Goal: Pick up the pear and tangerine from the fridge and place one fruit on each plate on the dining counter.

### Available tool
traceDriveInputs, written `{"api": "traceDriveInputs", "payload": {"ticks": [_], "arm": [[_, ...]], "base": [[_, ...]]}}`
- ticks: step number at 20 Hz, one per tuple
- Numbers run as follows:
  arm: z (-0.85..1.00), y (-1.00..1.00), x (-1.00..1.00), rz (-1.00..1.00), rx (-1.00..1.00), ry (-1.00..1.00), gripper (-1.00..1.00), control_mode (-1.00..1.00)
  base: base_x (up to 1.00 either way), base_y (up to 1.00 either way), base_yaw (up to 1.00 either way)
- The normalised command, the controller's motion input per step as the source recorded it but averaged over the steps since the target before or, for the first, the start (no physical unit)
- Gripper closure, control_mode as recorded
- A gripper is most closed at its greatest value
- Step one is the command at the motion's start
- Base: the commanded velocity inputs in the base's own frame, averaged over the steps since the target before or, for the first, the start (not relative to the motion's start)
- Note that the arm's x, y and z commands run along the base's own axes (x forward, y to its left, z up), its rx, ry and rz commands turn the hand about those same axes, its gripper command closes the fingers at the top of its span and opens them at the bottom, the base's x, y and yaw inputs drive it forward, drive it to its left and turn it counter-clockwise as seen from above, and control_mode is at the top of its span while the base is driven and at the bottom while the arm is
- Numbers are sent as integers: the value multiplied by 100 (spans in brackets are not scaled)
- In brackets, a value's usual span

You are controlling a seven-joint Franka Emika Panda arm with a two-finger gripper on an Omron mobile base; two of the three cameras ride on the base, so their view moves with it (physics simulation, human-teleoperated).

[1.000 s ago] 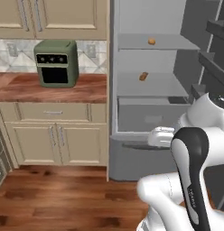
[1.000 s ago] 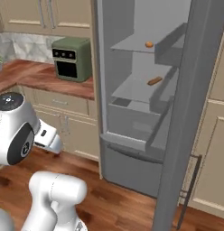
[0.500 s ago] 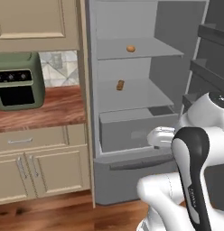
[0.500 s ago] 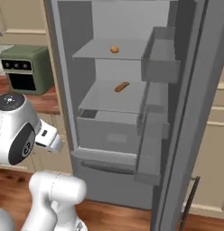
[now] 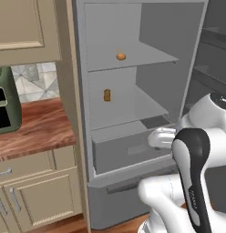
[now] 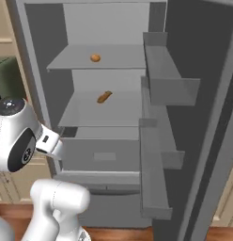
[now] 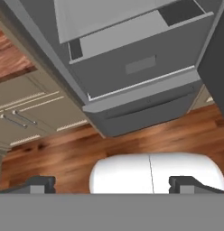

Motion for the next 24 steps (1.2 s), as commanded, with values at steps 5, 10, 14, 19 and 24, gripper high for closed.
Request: {"api": "traceDriveInputs", "payload": {"ticks": [5, 10, 14, 19, 24], "arm": [[0, 0, 0, 0, 0, 0, -100, 100], [0, 0, 0, 0, 0, 0, -100, 100], [0, 0, 0, 0, 0, 0, -100, 100], [0, 0, 0, 0, 0, 0, -100, 100], [1, -4, 14, 2, 0, 0, -100, -100]], "base": [[74, 5, 0], [67, 0, 9], [67, 0, 19], [61, -4, 19], [59, -11, 15]]}}
